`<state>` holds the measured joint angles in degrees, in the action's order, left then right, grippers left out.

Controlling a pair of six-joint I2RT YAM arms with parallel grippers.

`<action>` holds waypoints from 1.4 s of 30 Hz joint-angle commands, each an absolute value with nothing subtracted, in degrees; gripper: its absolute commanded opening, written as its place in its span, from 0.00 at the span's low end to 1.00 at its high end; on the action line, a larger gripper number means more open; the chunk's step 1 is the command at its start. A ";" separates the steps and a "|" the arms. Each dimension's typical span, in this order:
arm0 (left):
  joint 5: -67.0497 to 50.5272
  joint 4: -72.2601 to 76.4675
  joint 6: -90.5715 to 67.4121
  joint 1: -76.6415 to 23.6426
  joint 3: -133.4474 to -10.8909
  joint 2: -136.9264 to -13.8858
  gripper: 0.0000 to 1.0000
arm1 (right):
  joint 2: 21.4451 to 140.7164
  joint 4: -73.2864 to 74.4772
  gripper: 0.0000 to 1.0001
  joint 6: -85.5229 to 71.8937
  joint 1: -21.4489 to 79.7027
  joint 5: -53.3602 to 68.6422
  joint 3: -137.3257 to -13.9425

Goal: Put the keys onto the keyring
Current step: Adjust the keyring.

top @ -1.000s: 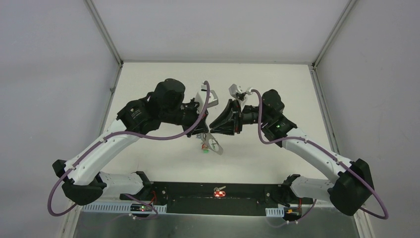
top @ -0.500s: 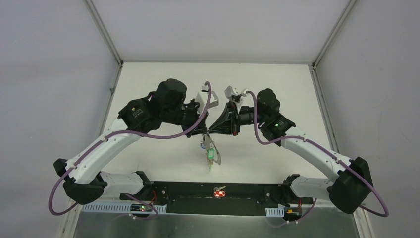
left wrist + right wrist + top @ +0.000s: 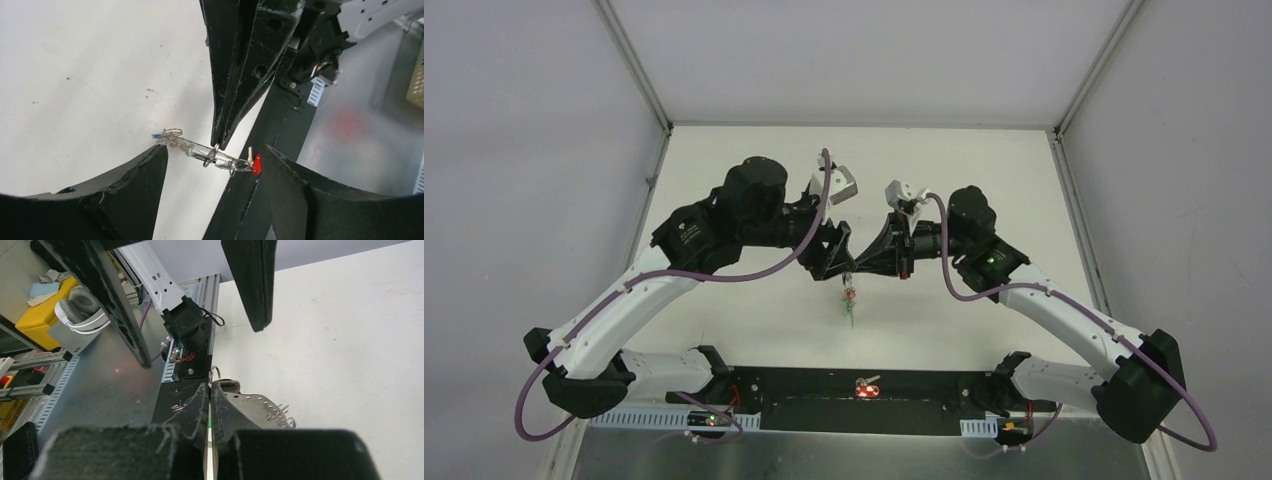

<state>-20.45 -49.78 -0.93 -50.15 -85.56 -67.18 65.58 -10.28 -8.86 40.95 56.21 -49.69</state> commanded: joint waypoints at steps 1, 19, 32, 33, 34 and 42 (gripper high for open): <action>-22.64 -39.51 -8.82 -47.58 -82.38 -63.10 0.69 | 62.13 -13.95 0.00 -8.80 39.70 55.69 -49.09; -46.52 -5.03 -6.50 -38.14 -55.69 -48.40 0.61 | 61.01 -45.80 0.00 -29.96 31.46 69.65 -41.82; -47.34 -4.57 14.73 -42.45 -53.60 -48.35 0.47 | 62.76 -50.08 0.00 -34.36 31.46 70.43 -42.82; -46.23 -4.72 15.55 -43.59 -53.92 -49.14 0.47 | 62.88 -50.09 0.00 -34.36 31.46 70.45 -42.85; -45.34 -5.06 16.37 -44.59 -54.42 -49.68 0.47 | 62.87 -50.08 0.00 -34.41 31.46 70.43 -42.90; -41.26 -6.99 17.48 -48.62 -56.98 -53.22 0.40 | 62.92 -50.01 0.00 -34.76 31.46 70.14 -42.79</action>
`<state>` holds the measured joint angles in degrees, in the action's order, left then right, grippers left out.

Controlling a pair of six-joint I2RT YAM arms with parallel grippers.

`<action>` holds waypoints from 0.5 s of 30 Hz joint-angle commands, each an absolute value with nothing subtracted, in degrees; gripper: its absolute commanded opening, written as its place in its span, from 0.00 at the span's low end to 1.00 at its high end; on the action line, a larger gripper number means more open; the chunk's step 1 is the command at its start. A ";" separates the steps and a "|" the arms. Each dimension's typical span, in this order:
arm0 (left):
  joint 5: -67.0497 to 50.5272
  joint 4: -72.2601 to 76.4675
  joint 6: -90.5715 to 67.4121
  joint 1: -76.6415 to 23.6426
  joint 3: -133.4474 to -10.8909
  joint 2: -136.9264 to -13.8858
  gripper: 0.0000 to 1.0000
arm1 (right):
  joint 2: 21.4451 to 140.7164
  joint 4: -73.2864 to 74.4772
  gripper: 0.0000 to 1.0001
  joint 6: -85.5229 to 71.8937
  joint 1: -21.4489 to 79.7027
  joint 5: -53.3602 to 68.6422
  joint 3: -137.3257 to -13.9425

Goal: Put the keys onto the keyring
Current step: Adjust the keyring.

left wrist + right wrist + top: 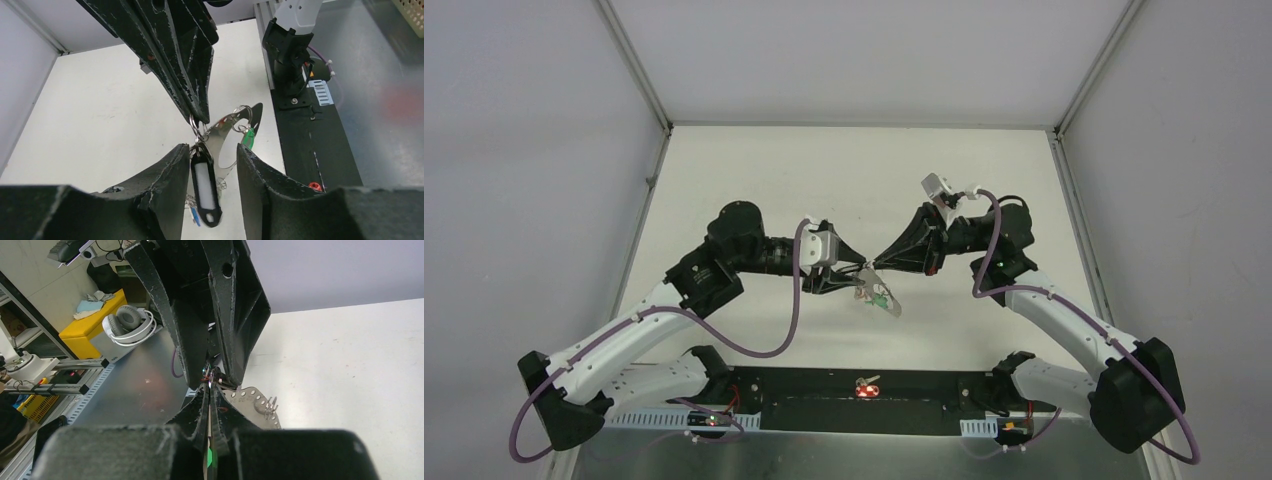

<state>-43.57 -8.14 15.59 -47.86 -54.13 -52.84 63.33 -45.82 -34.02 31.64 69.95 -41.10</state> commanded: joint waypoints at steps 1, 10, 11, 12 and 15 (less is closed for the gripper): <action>-40.97 -6.98 17.23 -48.73 -57.08 -53.30 0.39 | 62.88 -50.01 0.00 -34.80 31.46 70.12 -42.72; -39.73 -9.41 18.05 -48.77 -57.86 -53.27 0.13 | 63.15 -50.01 0.00 -34.96 31.46 69.60 -42.88; -39.73 -10.23 18.32 -48.78 -58.01 -53.20 0.09 | 63.19 -50.01 0.00 -34.98 31.46 69.40 -42.97; -39.61 -10.96 18.49 -48.78 -58.11 -53.13 0.03 | 63.19 -50.01 0.00 -34.98 31.49 69.22 -42.98; -39.72 -12.22 18.10 -48.80 -58.31 -52.97 0.00 | 63.35 -50.01 0.00 -35.06 31.46 68.99 -43.28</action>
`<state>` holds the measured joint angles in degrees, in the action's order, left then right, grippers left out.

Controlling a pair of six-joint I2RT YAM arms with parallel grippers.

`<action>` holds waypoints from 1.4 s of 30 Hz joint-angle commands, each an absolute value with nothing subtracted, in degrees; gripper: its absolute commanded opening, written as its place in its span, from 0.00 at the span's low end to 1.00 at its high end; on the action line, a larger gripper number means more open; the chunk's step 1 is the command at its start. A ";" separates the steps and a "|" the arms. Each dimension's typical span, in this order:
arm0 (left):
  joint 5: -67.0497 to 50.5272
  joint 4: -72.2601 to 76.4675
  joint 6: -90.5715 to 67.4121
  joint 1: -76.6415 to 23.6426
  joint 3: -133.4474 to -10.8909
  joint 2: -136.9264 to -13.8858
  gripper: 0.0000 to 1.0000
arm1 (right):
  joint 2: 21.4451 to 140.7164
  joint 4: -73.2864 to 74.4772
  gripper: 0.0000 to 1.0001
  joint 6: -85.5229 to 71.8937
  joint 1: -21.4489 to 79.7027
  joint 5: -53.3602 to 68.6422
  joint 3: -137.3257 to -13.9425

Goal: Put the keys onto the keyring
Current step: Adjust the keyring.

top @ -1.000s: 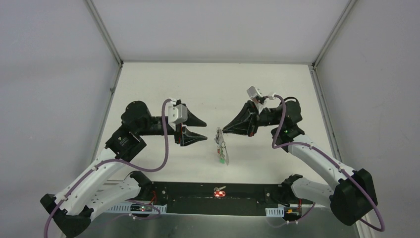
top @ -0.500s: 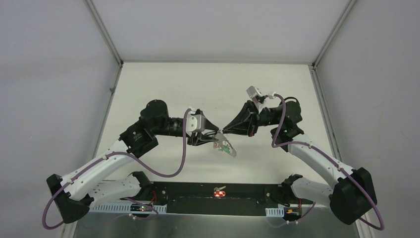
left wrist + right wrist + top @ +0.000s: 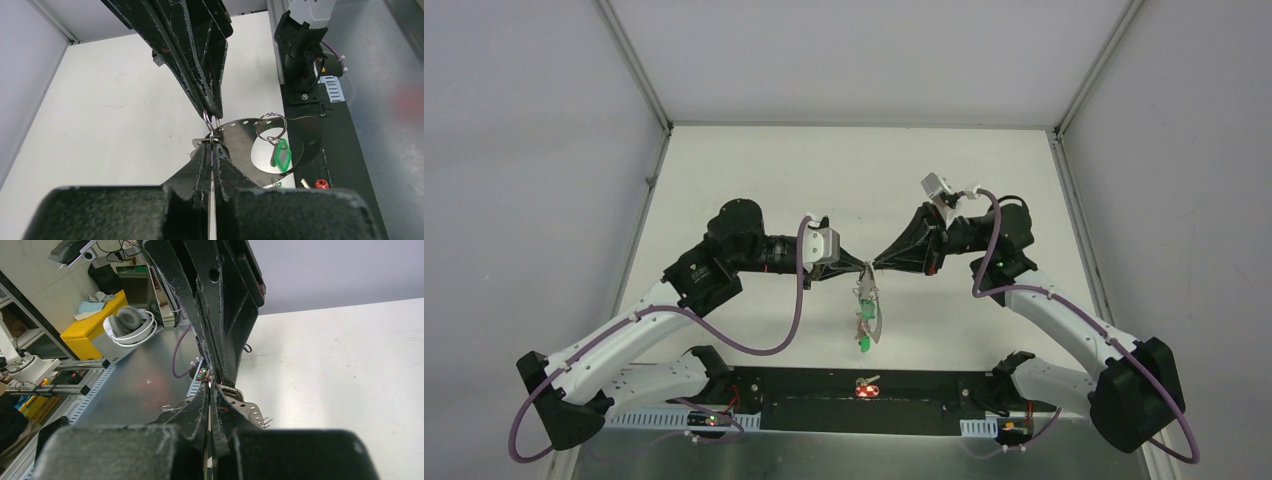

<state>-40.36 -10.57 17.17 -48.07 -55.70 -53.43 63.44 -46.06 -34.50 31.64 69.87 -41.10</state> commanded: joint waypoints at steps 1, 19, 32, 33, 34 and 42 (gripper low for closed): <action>-39.73 -12.61 17.92 -48.81 -58.34 -52.92 0.00 | 63.41 -50.00 0.00 -35.14 31.46 68.92 -43.37; -36.21 -20.43 18.02 -50.36 -60.26 -55.06 0.00 | 63.37 -50.01 0.00 -35.49 31.46 68.63 -43.51; -27.92 -23.55 14.62 -50.45 -58.58 -49.01 0.46 | 63.01 -50.01 0.00 -35.07 31.47 67.79 -43.12; -27.20 -23.49 14.34 -50.45 -58.38 -48.19 0.50 | 62.97 -50.01 0.00 -34.99 31.46 67.79 -42.96; -26.64 -23.43 14.06 -50.45 -58.20 -47.44 0.54 | 63.00 -50.01 0.00 -34.94 31.50 67.79 -42.83; -25.88 -22.72 8.05 -50.44 -57.04 -45.50 0.58 | 62.53 -50.01 0.00 -34.37 31.46 66.96 -41.87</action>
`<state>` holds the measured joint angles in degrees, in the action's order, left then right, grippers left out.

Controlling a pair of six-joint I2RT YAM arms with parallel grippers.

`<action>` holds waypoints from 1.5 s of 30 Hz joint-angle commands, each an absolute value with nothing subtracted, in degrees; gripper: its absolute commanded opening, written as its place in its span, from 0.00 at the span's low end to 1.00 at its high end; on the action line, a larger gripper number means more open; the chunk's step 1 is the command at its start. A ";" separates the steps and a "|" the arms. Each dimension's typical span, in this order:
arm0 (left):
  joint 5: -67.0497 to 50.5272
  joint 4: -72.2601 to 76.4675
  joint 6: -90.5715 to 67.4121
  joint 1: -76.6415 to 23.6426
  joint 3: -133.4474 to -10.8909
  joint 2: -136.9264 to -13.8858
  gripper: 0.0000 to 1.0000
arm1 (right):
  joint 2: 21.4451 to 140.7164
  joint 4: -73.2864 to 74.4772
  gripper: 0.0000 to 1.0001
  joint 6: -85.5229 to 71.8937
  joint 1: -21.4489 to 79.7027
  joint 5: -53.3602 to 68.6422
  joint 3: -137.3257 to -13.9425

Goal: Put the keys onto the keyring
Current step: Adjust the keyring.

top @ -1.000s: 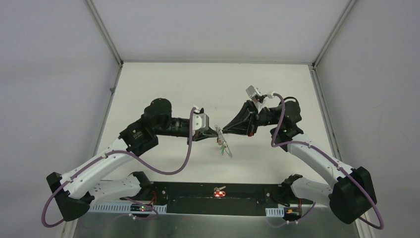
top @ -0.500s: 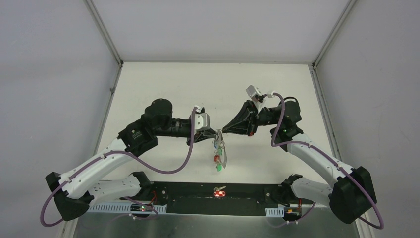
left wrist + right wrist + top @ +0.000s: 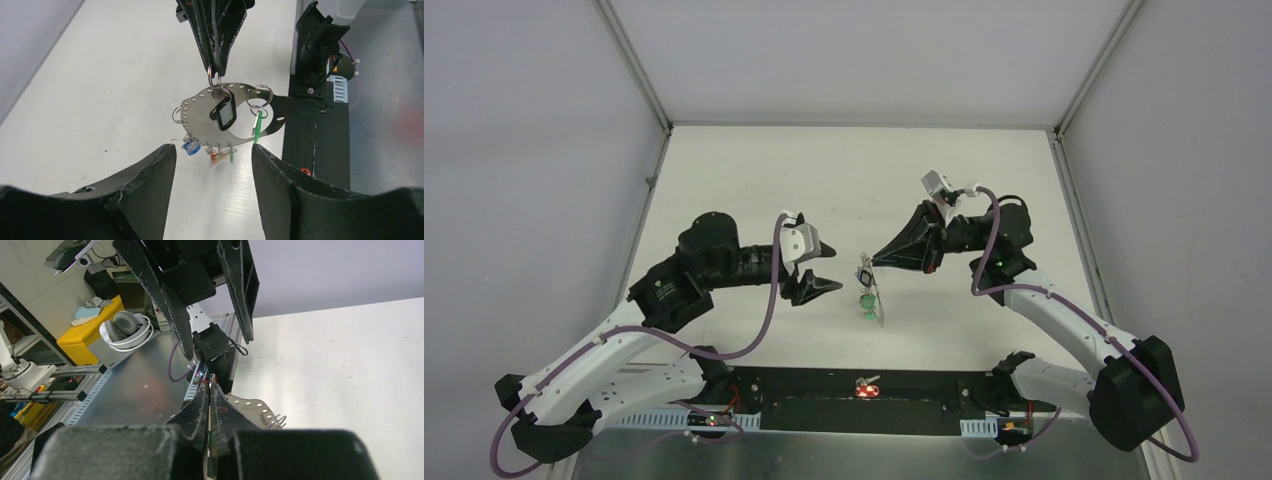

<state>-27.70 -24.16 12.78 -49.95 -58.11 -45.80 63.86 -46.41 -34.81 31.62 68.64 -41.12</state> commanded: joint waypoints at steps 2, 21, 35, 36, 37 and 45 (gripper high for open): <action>-25.36 -22.55 3.98 -50.45 -56.31 -45.53 0.59 | 62.24 -50.01 0.00 -34.26 31.40 66.48 -41.71; -13.80 -23.29 -32.60 -50.40 -45.35 -46.91 0.67 | 54.89 -6.18 0.00 -32.78 29.89 33.10 -47.42; -13.74 -23.28 -33.11 -50.41 -45.92 -48.35 0.67 | 56.51 5.27 0.00 -38.54 29.83 28.30 -51.85; -13.74 -23.26 -33.13 -50.42 -45.96 -48.34 0.67 | 56.59 5.27 0.00 -38.72 29.80 28.34 -51.79; -13.69 -23.29 -33.15 -50.42 -46.01 -48.29 0.67 | 56.60 5.20 0.00 -38.69 29.80 28.38 -51.70; -13.03 -23.10 -29.60 -50.45 -47.81 -48.25 0.67 | 55.57 0.41 0.00 -34.04 29.75 34.21 -49.77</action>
<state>-14.63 -24.95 -32.23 -49.95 -45.39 -48.42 56.97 7.11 -36.36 30.09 29.82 -48.34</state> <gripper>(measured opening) 0.672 0.005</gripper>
